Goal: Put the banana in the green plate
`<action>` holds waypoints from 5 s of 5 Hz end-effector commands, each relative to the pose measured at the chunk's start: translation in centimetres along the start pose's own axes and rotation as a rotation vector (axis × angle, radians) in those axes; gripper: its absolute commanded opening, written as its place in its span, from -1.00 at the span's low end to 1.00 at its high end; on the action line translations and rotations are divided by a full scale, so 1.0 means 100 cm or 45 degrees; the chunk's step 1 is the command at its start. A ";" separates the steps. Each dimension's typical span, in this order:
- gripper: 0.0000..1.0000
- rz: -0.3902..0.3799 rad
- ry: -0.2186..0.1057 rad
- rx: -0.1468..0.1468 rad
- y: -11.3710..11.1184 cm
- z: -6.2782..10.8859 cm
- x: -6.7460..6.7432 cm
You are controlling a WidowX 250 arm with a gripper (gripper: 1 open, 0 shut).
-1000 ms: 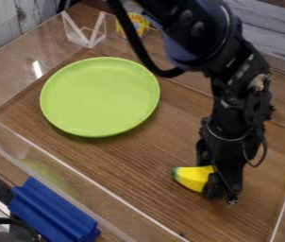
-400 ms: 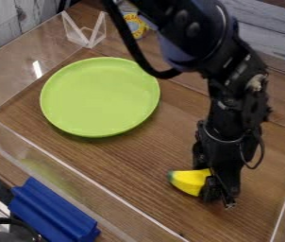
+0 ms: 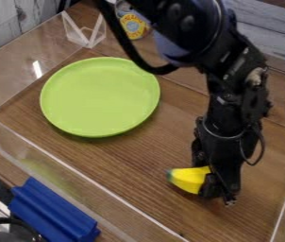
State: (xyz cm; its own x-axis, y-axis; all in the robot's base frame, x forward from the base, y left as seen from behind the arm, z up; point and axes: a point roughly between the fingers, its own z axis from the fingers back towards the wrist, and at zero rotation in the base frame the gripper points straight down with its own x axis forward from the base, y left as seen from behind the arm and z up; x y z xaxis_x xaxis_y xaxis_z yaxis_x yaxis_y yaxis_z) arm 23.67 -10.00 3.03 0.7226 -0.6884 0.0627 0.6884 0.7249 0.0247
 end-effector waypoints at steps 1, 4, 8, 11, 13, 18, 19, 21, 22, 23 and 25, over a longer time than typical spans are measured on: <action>-1.00 0.016 -0.074 0.025 0.004 0.017 0.006; -1.00 0.025 -0.060 0.034 0.007 0.024 0.003; -1.00 0.044 -0.017 0.058 0.016 0.041 -0.002; -1.00 0.059 0.009 0.074 0.022 0.053 -0.009; -1.00 0.116 0.051 0.130 0.036 0.091 -0.017; -1.00 0.529 0.061 0.269 0.100 0.116 -0.050; -1.00 0.580 0.062 0.276 0.106 0.109 -0.053; -1.00 0.641 0.062 0.285 0.114 0.094 -0.060; -1.00 0.657 0.059 0.287 0.116 0.088 -0.063; -1.00 0.668 0.066 0.292 0.129 0.085 -0.072; -1.00 0.686 0.069 0.295 0.152 0.075 -0.089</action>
State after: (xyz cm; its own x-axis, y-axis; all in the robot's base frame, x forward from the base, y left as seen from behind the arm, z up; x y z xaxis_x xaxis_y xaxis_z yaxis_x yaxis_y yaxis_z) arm 26.61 7.18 9.06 0.9755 -0.2175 0.0326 0.2065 0.9569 0.2041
